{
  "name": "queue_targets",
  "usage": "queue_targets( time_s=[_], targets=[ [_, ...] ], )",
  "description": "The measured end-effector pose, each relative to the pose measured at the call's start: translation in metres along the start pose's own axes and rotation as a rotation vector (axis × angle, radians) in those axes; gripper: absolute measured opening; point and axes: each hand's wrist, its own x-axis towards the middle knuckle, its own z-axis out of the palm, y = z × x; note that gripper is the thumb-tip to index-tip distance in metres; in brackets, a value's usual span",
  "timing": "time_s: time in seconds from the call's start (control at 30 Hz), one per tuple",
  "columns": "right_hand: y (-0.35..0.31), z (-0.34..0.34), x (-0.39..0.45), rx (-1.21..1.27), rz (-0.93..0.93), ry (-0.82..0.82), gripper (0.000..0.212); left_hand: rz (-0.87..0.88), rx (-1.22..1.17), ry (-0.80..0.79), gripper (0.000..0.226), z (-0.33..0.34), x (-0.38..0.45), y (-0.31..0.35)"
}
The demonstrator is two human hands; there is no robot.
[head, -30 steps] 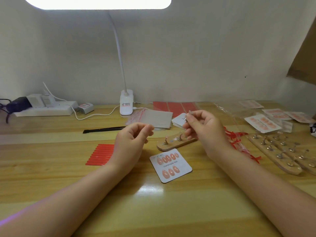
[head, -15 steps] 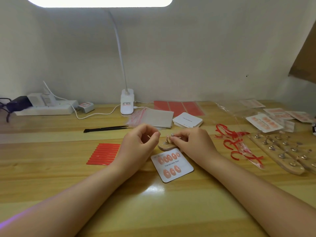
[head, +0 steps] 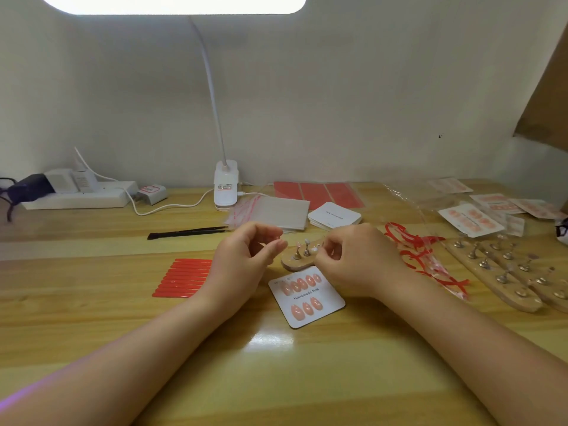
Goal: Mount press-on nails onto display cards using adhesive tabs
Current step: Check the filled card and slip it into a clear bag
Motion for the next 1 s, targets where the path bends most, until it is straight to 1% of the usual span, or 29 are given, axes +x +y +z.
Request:
queue_targets(
  time_s=[0.07,0.17,0.23,0.27,0.33,0.4,0.53,0.63,0.7,0.83,0.93,1.0],
  targets=[
    [0.003,-0.017,0.004,-0.001,-0.001,-0.154,0.023,0.008,-0.028,0.017,0.016,-0.001,0.000,0.000],
    [0.005,-0.034,0.006,0.117,0.004,-0.442,0.028,0.056,-0.056,0.036,0.025,-0.001,-0.001,0.000],
    [0.003,-0.035,0.005,0.094,-0.019,-0.574,0.046,0.087,-0.062,0.045,0.029,-0.002,-0.001,-0.001],
    [0.002,-0.033,0.004,0.073,-0.032,-0.610,0.055,0.098,-0.061,0.052,0.030,-0.002,-0.001,-0.002],
    [0.001,-0.029,0.004,0.069,-0.041,-0.620,0.066,0.113,-0.050,0.067,0.032,-0.002,-0.001,-0.003],
    [0.000,-0.028,0.004,0.083,-0.037,-0.609,0.070,0.112,-0.034,0.073,0.031,-0.002,-0.001,-0.003],
    [-0.001,-0.028,0.003,0.076,-0.055,-0.595,0.068,0.112,0.019,0.057,0.023,-0.002,-0.001,-0.003],
    [-0.001,-0.028,0.002,0.079,-0.054,-0.588,0.067,0.104,0.045,0.034,0.011,-0.004,-0.001,-0.003],
    [-0.001,-0.028,0.002,0.078,-0.054,-0.584,0.066,0.086,0.063,0.022,0.008,-0.005,-0.001,-0.001],
    [-0.001,-0.026,0.003,0.099,-0.066,-0.579,0.063,0.036,0.075,0.025,0.019,-0.005,-0.002,0.003],
    [0.000,-0.026,0.003,0.103,-0.082,-0.565,0.065,0.023,0.103,0.007,0.011,-0.003,-0.001,0.001],
    [0.001,-0.026,0.003,0.095,-0.092,-0.572,0.070,0.019,0.128,-0.001,0.020,-0.002,0.000,-0.002]
  ],
)
